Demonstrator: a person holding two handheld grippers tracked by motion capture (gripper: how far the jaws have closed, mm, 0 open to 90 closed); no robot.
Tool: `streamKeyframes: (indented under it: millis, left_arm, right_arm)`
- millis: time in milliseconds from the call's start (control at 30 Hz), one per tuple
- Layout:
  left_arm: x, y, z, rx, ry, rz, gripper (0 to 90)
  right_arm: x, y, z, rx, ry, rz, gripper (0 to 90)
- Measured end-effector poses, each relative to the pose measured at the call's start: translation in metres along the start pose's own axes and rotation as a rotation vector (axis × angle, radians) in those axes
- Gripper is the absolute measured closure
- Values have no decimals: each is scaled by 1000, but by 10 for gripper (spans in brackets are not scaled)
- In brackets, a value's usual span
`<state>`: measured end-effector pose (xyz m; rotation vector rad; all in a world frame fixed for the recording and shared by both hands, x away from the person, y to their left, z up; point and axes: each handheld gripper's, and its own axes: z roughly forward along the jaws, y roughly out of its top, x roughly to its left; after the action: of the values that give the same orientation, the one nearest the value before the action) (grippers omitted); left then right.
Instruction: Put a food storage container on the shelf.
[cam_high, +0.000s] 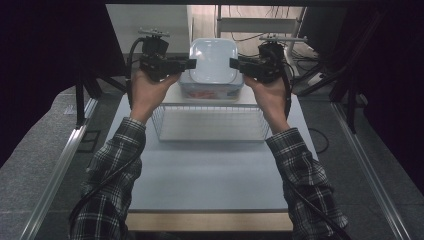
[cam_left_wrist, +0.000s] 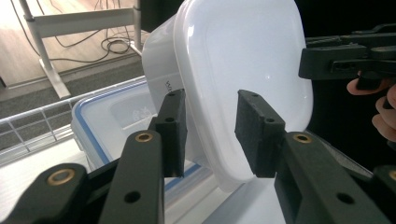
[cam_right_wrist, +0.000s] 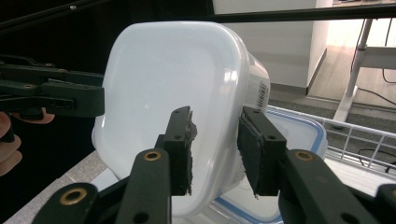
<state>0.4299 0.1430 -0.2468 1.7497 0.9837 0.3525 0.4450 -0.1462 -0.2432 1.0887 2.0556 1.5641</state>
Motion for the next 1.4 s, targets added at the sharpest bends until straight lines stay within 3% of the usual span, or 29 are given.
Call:
streamKeyframes:
  millis: [433, 667, 800, 933, 1033, 1200, 1400]
  left_arm:
    - [4, 0, 11, 20, 5, -13, 598]
    - [4, 3, 13, 8, 17, -36, 552]
    - [4, 6, 13, -1, 67, -37, 488]
    - [4, 7, 15, -3, 65, -35, 495]
    - [3, 8, 11, -20, 82, -10, 494]
    - [2, 8, -4, -57, 64, 5, 410]
    - [-2, -12, -14, -42, 33, 40, 303]
  right_arm:
    - [-11, 6, 11, 15, 3, 45, 556]
    - [-8, 9, 17, 9, -86, 2, 517]
    - [-7, 9, 20, 4, -141, -34, 553]
    - [-9, 8, 20, -13, -135, -23, 569]
    - [-8, 8, 18, -15, -125, -29, 559]
    - [-5, 7, 6, -9, -55, -52, 465]
    - [-3, -9, -5, 24, 12, -69, 330]
